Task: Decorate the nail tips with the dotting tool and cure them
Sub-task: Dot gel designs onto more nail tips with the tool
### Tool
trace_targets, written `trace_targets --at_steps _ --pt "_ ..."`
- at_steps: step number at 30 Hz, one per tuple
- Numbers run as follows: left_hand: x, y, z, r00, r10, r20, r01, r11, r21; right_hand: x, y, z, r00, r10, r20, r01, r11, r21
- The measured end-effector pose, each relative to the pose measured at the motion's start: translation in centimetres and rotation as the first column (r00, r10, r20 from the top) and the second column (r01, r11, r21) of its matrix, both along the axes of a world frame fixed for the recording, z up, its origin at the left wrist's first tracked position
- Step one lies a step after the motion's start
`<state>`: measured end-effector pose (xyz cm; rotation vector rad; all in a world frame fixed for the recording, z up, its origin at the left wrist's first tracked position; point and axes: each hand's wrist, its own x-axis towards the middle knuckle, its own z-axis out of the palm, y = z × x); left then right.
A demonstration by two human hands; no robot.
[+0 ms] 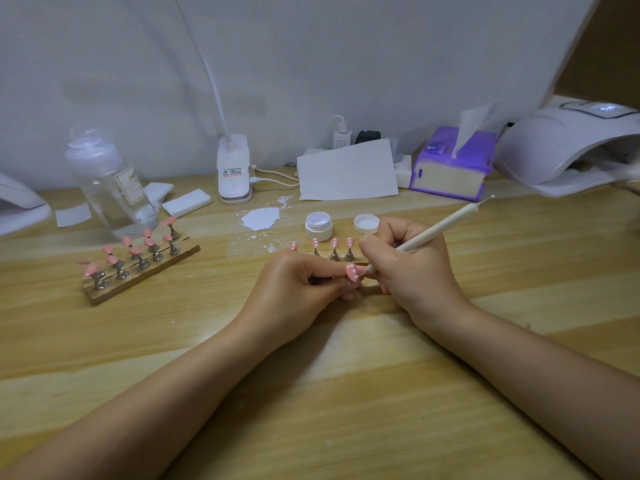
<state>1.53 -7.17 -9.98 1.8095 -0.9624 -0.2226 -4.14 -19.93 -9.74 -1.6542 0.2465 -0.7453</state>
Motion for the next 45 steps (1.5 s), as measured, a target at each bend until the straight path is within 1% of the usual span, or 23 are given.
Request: trace_targets --at_steps 4,8,12,16,21,25,27,32,37,41,42,43,45 --pt "0.0 0.06 0.0 1.0 -0.001 0.009 0.0 1.0 0.001 0.0 0.01 -0.03 1.0 0.002 0.009 -0.002 1.0 0.028" --pt "-0.03 0.07 0.05 1.0 -0.003 0.008 0.003 1.0 -0.004 0.05 -0.01 -0.04 1.0 -0.013 0.006 0.013 1.0 0.003" --pt "-0.04 0.05 0.07 1.0 -0.001 0.005 0.001 1.0 0.007 -0.08 0.22 0.14 1.0 0.009 0.005 -0.009 0.999 0.033" --pt "-0.16 0.03 0.19 1.0 -0.002 -0.01 0.002 1.0 -0.003 -0.09 0.06 0.06 1.0 0.01 0.007 -0.01 1.0 0.016" --pt "-0.24 0.09 0.32 1.0 -0.003 -0.011 0.003 1.0 -0.002 0.02 -0.01 0.02 1.0 0.011 0.02 -0.012 0.999 0.039" --pt "-0.23 0.11 0.28 1.0 -0.007 0.0 0.007 1.0 -0.001 -0.03 0.0 0.08 1.0 0.005 0.017 -0.005 1.0 0.009" --pt "-0.16 0.08 0.22 1.0 -0.002 -0.001 0.002 1.0 0.004 -0.02 0.03 0.11 1.0 -0.006 0.016 0.005 1.0 0.024" --pt "-0.09 0.05 0.15 1.0 0.004 0.004 -0.004 1.0 0.016 -0.1 0.15 0.31 1.0 0.023 0.019 -0.023 0.999 0.023" --pt "-0.08 -0.02 0.09 1.0 0.012 -0.019 -0.012 1.0 0.021 -0.15 -0.15 0.35 0.997 -0.016 0.076 0.007 0.994 0.11" --pt "-0.21 0.08 0.13 0.998 0.01 -0.057 -0.009 1.0 0.006 -0.1 -0.23 0.74 0.992 -0.027 0.12 -0.009 0.957 0.291" --pt "-0.25 0.1 0.17 0.998 0.008 -0.056 -0.008 1.0 0.003 -0.12 -0.23 0.79 0.992 -0.017 0.123 -0.022 0.95 0.313" --pt "-0.28 0.1 0.21 0.998 0.007 -0.055 -0.007 1.0 0.0 -0.18 -0.22 0.8 0.992 -0.004 0.124 -0.035 0.951 0.306" --pt "-0.33 0.1 0.31 0.998 0.004 -0.059 -0.005 1.0 -0.011 -0.36 -0.33 0.72 0.993 0.018 0.117 -0.044 0.974 0.224"
